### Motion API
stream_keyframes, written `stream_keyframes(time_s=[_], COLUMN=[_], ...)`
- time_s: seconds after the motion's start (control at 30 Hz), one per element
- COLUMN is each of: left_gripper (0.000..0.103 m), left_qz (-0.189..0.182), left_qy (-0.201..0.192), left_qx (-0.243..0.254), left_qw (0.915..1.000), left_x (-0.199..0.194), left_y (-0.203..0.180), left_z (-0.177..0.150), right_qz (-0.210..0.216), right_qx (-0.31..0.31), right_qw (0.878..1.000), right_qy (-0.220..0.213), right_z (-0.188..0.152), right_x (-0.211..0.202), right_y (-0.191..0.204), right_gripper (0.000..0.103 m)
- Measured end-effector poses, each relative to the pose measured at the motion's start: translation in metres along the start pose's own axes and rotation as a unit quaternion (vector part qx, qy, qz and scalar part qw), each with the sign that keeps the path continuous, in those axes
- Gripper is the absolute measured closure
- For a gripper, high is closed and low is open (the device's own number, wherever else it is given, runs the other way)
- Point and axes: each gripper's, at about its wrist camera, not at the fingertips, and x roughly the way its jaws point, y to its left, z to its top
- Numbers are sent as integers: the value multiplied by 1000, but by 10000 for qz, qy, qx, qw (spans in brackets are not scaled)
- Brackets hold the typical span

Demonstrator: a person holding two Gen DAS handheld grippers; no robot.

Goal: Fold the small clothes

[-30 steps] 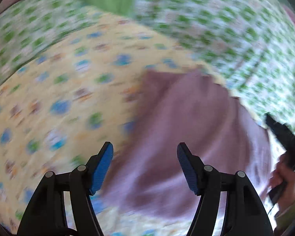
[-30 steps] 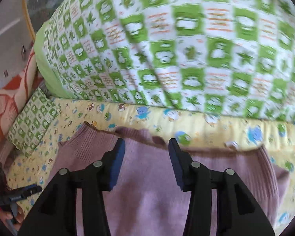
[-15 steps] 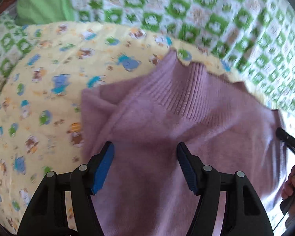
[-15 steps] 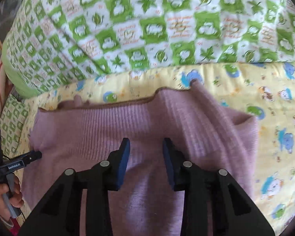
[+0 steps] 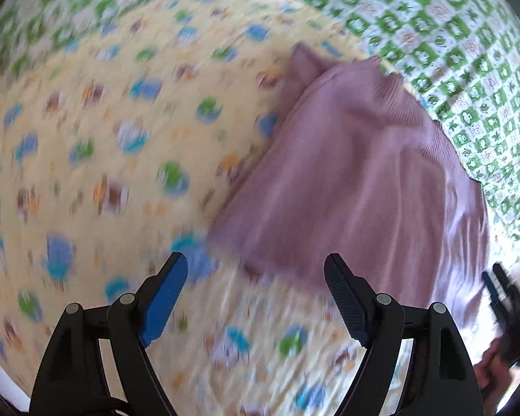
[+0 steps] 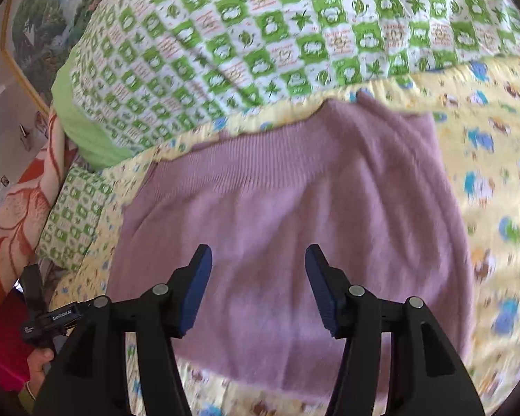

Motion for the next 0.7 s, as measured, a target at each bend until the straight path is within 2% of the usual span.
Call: stream_keyframes(time_s=[0.13, 0.27, 0.37, 0.5, 0.53, 0.57, 0.6, 0.67, 0.7], left_gripper=[21, 21, 18, 20, 25, 43, 66, 84, 87], left_qz=[-415, -706, -798, -731, -719, -731, -799, -1000, -963], left_qy=[267, 165, 85, -135, -208, -224, -199, -127, -199], left_qx=[-523, -853, -1117, -1278, -1269, -1241, -1198, -1125, -1026], left_qw=[9974, 9937, 9905, 9890, 9891, 9893, 9894, 9885, 9898], left_x=[14, 23, 33, 40, 41, 43, 46, 49, 46], left_y=[11, 11, 10, 4, 1, -2, -5, -10, -15], left_z=[-12, -6, 6, 19, 22, 25, 28, 31, 32], right_qz=[79, 139, 182, 159, 143, 125, 112, 112, 122], right_qx=[184, 473, 494, 397, 389, 392, 397, 448, 511], right_qw=[9996, 9981, 9978, 9983, 9984, 9984, 9984, 9982, 9979], right_qy=[177, 370, 408, 384, 380, 377, 374, 378, 371], right_z=[-35, -55, -62, -67, -69, -70, -72, -74, -75], right_x=[-7, -11, -17, -26, -28, -29, -30, -32, -33], right_y=[6, 5, 9, 13, 14, 13, 13, 10, 7], right_gripper=[45, 45, 45, 45, 45, 45, 45, 45, 45])
